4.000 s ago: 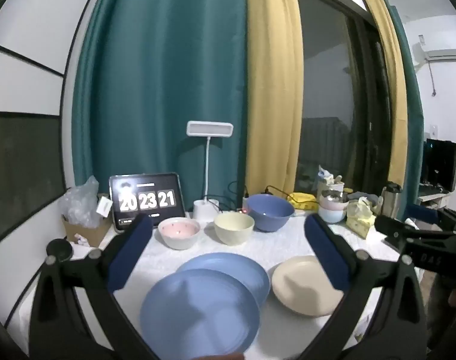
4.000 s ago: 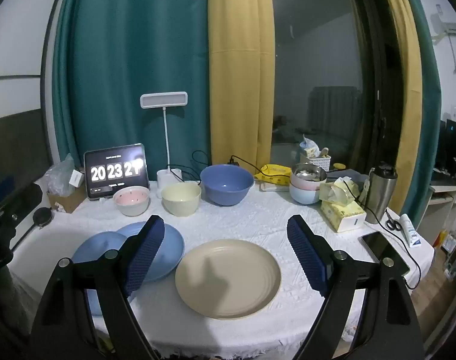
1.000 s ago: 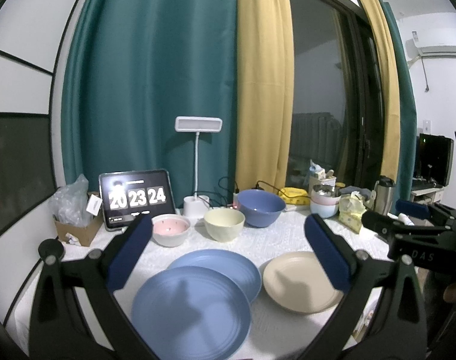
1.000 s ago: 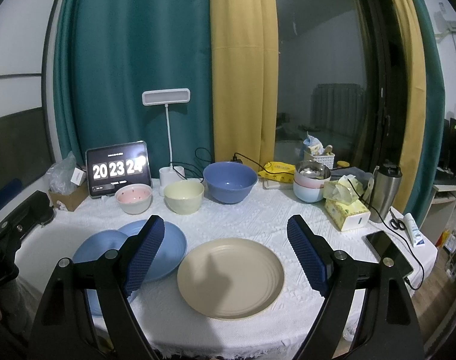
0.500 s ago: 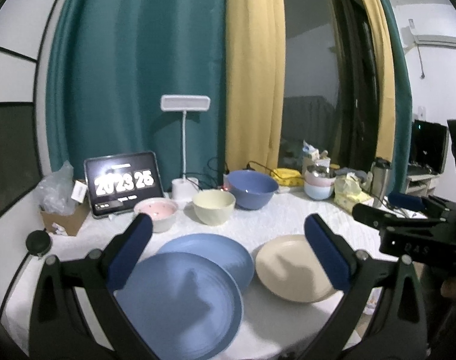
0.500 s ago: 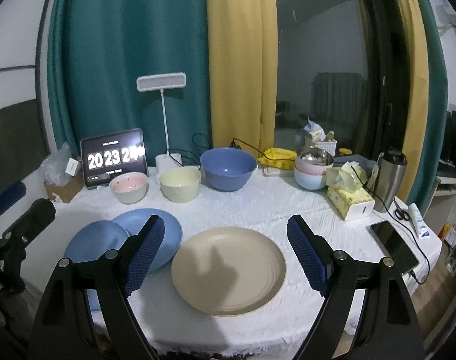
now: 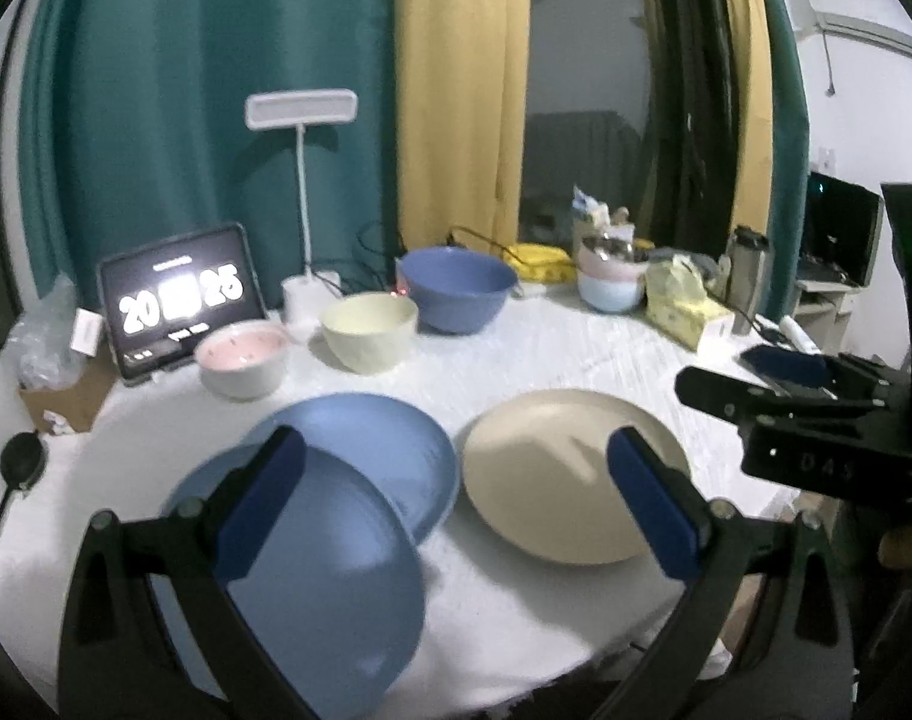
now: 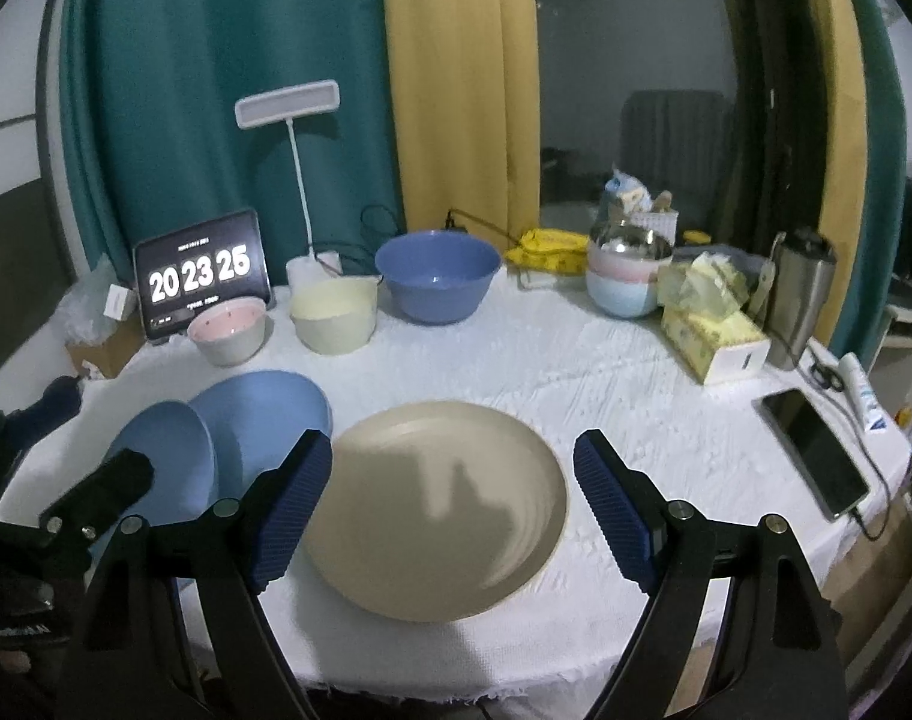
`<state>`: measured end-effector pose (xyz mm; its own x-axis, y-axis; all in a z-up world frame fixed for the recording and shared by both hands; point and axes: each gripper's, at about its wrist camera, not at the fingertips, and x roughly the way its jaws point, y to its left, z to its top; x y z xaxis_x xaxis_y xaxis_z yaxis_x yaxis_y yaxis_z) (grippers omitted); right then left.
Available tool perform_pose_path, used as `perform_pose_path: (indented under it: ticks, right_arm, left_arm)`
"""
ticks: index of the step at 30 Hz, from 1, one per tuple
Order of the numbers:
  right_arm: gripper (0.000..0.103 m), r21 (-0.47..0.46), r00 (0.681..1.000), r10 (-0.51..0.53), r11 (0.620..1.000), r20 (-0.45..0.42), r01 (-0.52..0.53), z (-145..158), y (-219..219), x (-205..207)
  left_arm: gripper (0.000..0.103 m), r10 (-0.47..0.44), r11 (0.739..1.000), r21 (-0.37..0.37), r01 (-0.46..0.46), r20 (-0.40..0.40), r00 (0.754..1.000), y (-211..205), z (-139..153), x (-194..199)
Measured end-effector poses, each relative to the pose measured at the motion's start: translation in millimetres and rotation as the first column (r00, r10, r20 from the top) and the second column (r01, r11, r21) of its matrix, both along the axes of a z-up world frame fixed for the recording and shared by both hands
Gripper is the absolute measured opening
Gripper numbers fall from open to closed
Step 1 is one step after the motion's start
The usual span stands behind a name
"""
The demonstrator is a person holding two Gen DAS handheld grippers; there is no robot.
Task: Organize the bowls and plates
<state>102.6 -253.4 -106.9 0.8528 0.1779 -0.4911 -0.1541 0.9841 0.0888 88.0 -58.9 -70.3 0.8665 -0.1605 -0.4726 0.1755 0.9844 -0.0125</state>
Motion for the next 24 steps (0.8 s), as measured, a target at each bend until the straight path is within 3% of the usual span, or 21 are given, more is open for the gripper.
perform_pose_path:
  ticks: [6,8,12,17,24]
  right_arm:
    - [0.082,-0.008,1.0,0.019,1.0,-0.013,-0.019,-7.1,-9.8,15.9]
    - [0.08,-0.008,0.999,0.021,1.0,-0.026,-0.022,-12.2,-14.9,22.8]
    - [0.07,0.004,0.998,0.026,1.0,-0.059,-0.026,-24.3,-25.4,34.9]
    - [0.057,0.005,0.994,0.034,0.999,-0.102,-0.034,-41.2,-35.8,49.7]
    - [0.047,0.014,0.986,0.049,0.999,-0.158,-0.047,-67.4,-48.6,72.2]
  left_arm:
    - [0.1,-0.001,1.0,-0.002,0.001,-0.057,0.998,-13.9,-11.8,21.5]
    - [0.091,-0.014,1.0,0.005,0.014,-0.08,0.997,-21.0,-16.3,27.8]
    - [0.085,-0.028,0.999,0.022,0.032,-0.15,0.988,-35.7,-30.5,41.8]
    - [0.063,-0.02,0.999,0.022,0.027,-0.264,0.964,-49.8,-54.7,61.6]
    - [0.051,0.035,0.999,0.022,-0.028,-0.408,0.912,-55.7,-88.5,82.6]
